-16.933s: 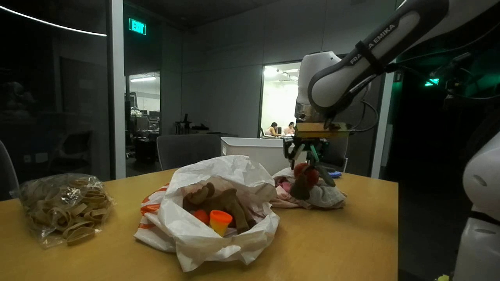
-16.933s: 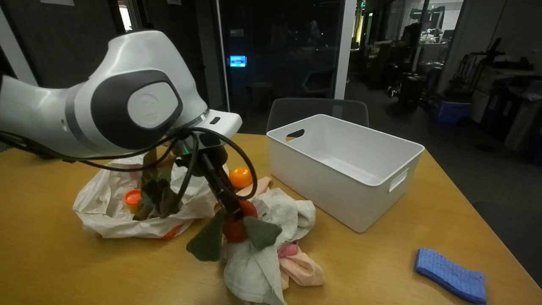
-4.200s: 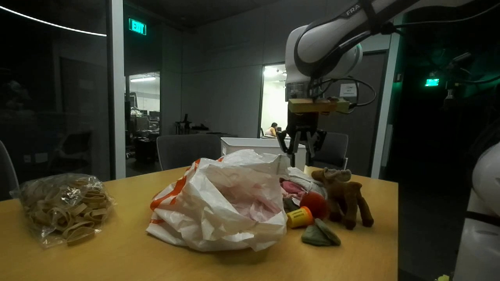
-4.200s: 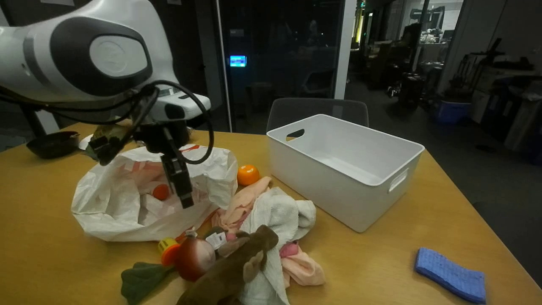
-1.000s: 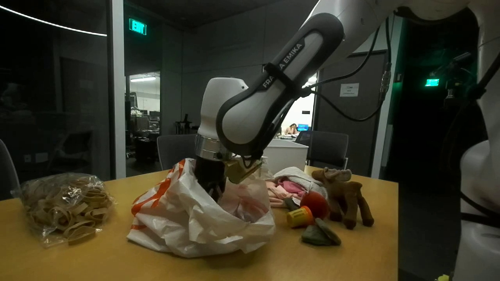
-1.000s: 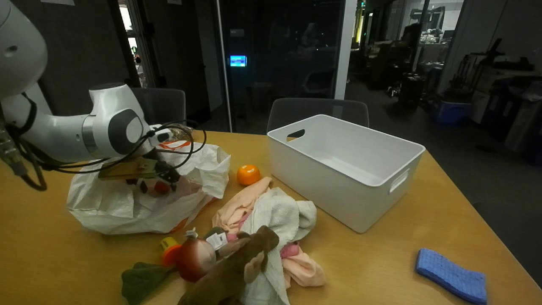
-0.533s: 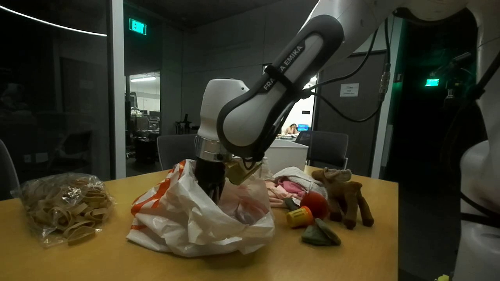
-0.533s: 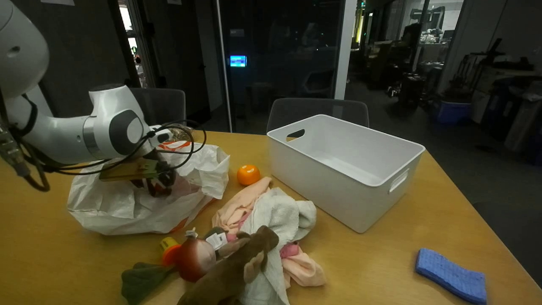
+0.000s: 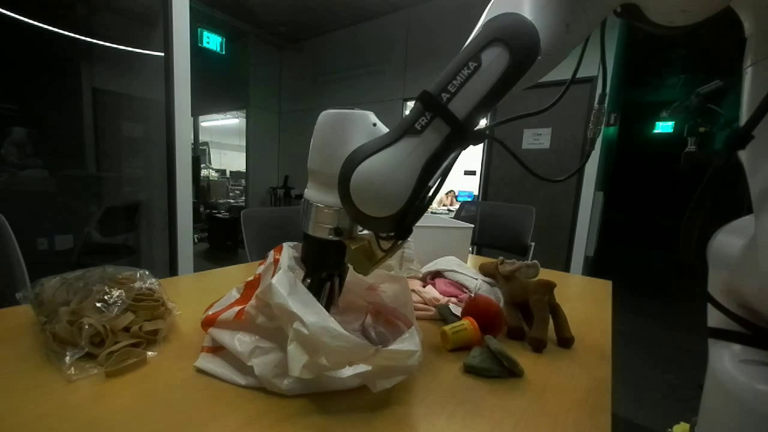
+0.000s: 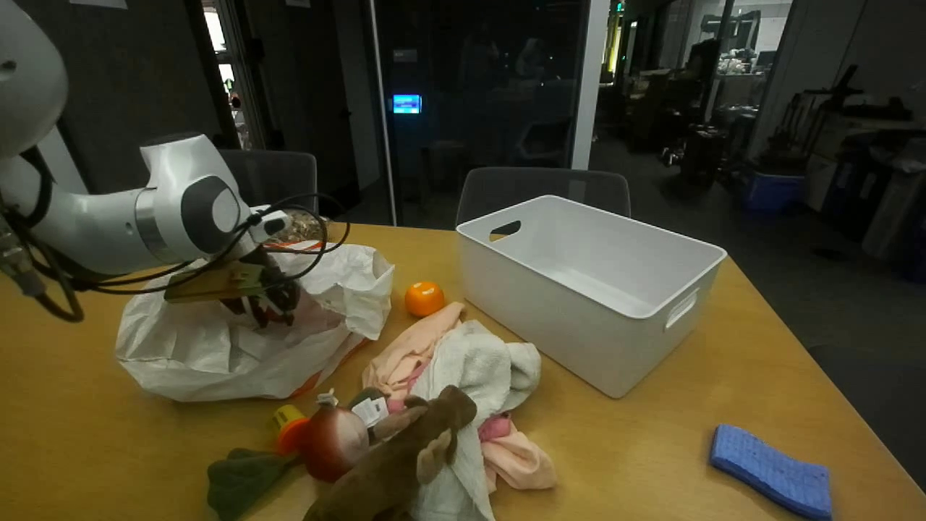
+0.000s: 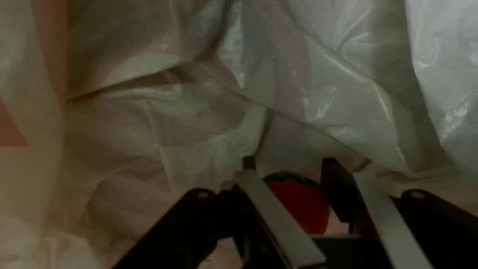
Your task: Move all the objects from the plastic bag and place them on the table top
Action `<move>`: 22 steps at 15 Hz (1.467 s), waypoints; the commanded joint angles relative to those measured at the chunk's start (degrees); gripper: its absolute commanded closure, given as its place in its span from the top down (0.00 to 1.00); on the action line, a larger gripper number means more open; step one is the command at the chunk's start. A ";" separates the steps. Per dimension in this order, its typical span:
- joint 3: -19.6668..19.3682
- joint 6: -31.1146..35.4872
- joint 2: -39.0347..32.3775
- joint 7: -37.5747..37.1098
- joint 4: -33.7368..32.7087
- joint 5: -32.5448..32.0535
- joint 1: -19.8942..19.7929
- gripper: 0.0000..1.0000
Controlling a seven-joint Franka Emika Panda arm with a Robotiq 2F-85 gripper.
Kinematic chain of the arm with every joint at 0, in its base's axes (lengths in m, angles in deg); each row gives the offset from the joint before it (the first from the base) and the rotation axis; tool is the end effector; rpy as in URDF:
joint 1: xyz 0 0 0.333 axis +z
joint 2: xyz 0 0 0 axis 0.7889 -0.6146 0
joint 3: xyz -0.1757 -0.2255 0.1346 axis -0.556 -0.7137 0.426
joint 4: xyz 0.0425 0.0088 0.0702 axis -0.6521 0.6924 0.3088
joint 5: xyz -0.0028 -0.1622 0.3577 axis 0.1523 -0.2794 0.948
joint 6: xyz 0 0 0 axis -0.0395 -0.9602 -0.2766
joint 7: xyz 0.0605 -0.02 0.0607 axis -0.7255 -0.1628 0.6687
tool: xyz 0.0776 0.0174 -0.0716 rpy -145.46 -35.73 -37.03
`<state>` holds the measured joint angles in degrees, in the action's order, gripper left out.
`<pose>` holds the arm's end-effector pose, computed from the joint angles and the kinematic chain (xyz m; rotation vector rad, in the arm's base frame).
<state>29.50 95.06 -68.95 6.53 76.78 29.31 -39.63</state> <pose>0.4821 0.2009 0.3138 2.9841 0.6286 0.3306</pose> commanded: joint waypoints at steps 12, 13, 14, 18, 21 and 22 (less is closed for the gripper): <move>-1.32 -48.44 25.17 -15.96 0.21 14.26 -5.79 0.23; -2.02 -47.51 25.71 -16.65 0.98 13.84 -7.24 0.23; -2.64 -46.31 26.17 -17.29 1.74 13.27 -8.63 0.23; -5.33 -41.57 27.78 -19.20 6.81 12.30 -13.99 0.23; -6.91 -34.79 25.93 -18.98 9.75 10.89 -17.22 0.23; -7.25 -32.69 25.13 -18.67 10.56 10.55 -18.01 0.23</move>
<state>22.97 56.79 -43.66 -11.34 84.50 41.29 -55.67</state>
